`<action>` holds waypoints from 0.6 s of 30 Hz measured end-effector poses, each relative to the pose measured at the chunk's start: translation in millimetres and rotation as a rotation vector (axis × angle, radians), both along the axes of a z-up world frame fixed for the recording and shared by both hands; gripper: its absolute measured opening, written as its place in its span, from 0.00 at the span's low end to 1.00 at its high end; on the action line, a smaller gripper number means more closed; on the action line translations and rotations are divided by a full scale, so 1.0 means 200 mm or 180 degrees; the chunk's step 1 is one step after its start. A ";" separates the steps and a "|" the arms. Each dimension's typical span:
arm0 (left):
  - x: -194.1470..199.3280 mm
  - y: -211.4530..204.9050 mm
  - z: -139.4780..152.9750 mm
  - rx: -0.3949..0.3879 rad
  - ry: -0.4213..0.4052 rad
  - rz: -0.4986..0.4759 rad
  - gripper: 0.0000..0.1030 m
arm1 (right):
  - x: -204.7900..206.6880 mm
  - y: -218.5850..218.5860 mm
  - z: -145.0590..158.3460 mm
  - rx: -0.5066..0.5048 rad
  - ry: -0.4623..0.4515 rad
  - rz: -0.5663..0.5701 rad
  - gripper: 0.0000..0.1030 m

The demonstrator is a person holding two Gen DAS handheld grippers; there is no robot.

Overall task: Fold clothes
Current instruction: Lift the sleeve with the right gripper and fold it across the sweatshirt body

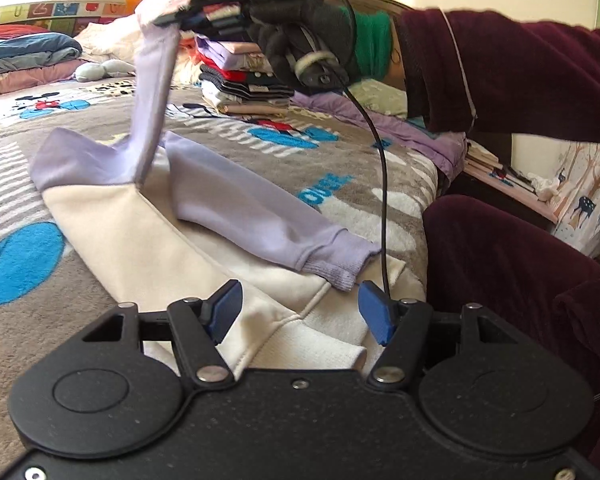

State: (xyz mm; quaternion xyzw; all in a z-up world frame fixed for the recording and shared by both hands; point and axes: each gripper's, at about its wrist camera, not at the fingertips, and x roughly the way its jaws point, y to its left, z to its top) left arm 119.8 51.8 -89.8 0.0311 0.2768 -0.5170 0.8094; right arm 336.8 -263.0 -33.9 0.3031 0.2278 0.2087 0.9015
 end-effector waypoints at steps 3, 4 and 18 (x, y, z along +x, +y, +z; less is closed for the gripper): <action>0.02 0.10 0.02 -0.0086 -0.0092 0.0195 0.61 | -0.02 -0.04 -0.05 0.0014 0.0048 -0.0041 0.10; 0.03 0.12 0.03 -0.0097 -0.0129 0.0240 0.61 | -0.02 -0.05 -0.07 0.0031 0.0056 -0.0057 0.10; -0.01 -0.01 -0.06 0.0375 -0.0301 -0.0089 0.40 | 0.03 -0.07 -0.04 0.0102 0.0030 -0.0038 0.10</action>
